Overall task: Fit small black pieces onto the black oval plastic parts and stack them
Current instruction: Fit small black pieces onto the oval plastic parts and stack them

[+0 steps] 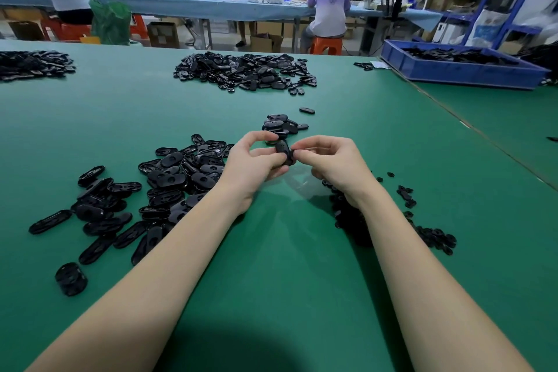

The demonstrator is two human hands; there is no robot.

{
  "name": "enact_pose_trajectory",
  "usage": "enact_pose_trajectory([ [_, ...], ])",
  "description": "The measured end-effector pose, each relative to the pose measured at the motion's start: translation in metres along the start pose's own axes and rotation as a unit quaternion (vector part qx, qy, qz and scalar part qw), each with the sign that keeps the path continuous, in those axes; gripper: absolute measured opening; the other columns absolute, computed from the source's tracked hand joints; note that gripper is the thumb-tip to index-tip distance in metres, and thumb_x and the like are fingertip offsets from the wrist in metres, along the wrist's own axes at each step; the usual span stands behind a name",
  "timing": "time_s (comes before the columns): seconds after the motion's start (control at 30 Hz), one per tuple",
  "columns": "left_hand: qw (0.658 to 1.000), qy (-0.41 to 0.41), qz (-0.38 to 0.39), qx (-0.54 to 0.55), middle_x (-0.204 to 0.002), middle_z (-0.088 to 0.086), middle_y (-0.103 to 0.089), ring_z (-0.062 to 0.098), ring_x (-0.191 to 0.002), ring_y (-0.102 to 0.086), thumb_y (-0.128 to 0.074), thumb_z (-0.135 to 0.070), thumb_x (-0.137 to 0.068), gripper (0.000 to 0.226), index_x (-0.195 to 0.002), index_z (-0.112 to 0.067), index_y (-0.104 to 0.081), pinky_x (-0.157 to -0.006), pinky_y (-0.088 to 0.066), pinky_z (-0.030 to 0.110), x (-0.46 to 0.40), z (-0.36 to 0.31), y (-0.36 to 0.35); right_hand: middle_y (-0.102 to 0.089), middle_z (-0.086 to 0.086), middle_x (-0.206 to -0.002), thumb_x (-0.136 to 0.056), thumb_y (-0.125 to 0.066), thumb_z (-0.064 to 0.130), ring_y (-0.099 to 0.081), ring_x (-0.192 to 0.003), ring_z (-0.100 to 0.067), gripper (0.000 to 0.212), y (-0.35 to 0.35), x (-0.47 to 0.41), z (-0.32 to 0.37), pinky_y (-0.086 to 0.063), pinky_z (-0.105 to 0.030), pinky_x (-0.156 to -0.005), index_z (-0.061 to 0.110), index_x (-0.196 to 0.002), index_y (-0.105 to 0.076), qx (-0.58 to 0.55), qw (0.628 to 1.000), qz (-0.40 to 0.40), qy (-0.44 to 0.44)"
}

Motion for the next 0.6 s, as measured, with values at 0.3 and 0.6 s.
enact_pose_trajectory([
  [0.3,0.994,-0.044,0.013,-0.097,-0.077,0.0,-0.077,0.009,-0.073,-0.071,-0.07,-0.006,-0.091,0.011,-0.092,-0.016,-0.066,-0.068,-0.056,0.018,0.001,0.0,0.001,-0.07,0.009,-0.072,-0.078,-0.083,0.019,-0.045,-0.047,-0.005,0.007,-0.002,0.0,-0.007,-0.028,-0.015,-0.041,0.023,-0.082,-0.079,0.02,0.993,-0.019,-0.112],
  [0.6,0.995,-0.056,0.019,-0.075,-0.071,-0.006,-0.076,0.018,-0.079,-0.072,-0.068,0.007,-0.087,0.025,-0.102,-0.013,-0.073,-0.071,-0.058,0.02,0.003,-0.004,-0.001,-0.071,0.005,-0.078,-0.077,-0.081,0.022,-0.04,-0.046,-0.006,0.006,0.001,-0.001,-0.011,-0.025,-0.019,-0.04,0.022,-0.082,-0.078,0.001,0.985,-0.061,-0.158],
])
Point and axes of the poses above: each hand's wrist, its own x-axis away from the middle knuckle, its own y-axis out of the back of the hand, z = x × y, the point moved 4 cm from there along -x, towards the middle knuckle
